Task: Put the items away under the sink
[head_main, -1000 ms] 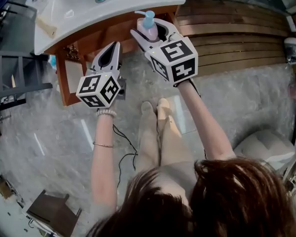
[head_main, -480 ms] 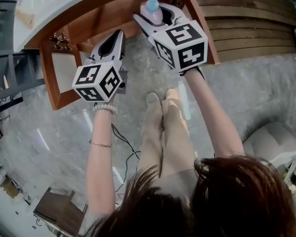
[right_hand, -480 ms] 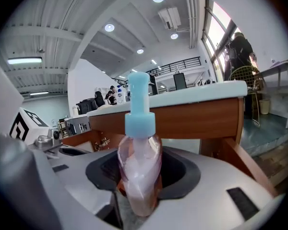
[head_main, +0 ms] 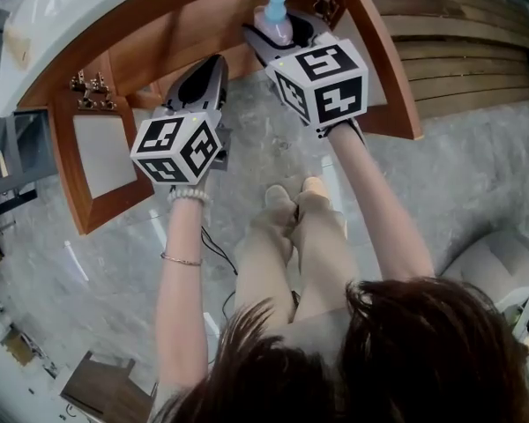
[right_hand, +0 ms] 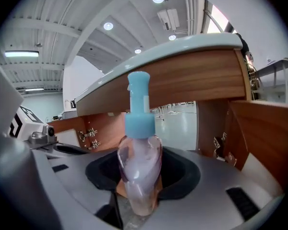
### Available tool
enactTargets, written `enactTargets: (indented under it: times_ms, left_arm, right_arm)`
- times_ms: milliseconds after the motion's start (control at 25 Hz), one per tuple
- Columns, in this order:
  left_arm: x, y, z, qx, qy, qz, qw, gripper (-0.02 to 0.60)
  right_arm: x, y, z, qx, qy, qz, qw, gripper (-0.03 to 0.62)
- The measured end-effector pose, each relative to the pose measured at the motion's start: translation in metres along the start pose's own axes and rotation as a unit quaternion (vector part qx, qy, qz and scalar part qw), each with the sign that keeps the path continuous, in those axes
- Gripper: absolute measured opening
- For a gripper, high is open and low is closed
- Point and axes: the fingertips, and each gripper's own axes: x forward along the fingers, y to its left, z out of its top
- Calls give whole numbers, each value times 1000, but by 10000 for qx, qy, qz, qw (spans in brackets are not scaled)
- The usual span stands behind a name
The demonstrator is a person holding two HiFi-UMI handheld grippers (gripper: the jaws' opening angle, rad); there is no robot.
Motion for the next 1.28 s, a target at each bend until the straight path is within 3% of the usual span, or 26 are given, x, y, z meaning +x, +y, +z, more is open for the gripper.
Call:
enactTargets:
  times_ms: [440,1280]
  left_arm:
    - [51,24,-26,-67,-296,10,9995,0]
    - [104,57,-28,123,-560,70,9983,0]
  right_arm:
    - [48,-39,-34,-193,-124,-240,9994,198]
    - [103,-81,-41,-517,-511,-573,9957,199]
